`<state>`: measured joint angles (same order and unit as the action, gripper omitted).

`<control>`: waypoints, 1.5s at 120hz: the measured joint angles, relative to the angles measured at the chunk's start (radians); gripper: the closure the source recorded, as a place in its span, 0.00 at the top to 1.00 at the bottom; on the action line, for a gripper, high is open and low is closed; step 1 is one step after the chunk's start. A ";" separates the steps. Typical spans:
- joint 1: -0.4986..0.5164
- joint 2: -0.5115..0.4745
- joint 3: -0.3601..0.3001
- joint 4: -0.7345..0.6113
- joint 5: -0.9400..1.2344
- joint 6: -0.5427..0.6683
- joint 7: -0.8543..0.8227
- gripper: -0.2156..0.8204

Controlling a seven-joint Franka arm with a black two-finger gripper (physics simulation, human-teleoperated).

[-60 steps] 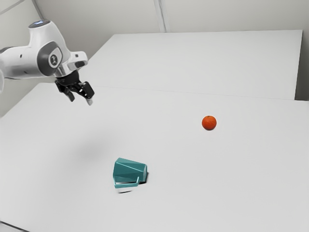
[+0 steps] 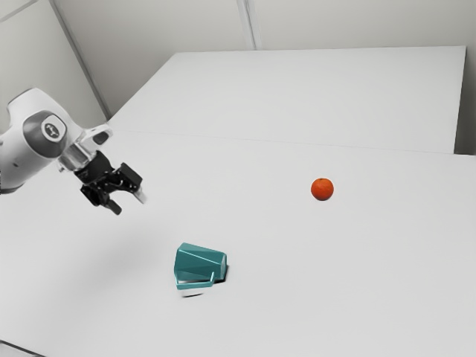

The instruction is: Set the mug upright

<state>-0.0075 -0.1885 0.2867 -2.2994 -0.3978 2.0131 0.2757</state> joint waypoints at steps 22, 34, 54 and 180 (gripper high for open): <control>-0.032 0.010 0.038 -0.075 -0.138 -0.005 0.013 0.79; -0.038 0.010 0.045 -0.120 -0.187 0.007 0.020 0.79; -0.070 0.015 0.055 -0.161 -0.243 0.067 0.026 0.79; -0.172 0.126 0.072 -0.224 -0.544 0.118 0.110 0.79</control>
<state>-0.1792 -0.0623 0.3589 -2.5229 -0.9413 2.1315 0.3854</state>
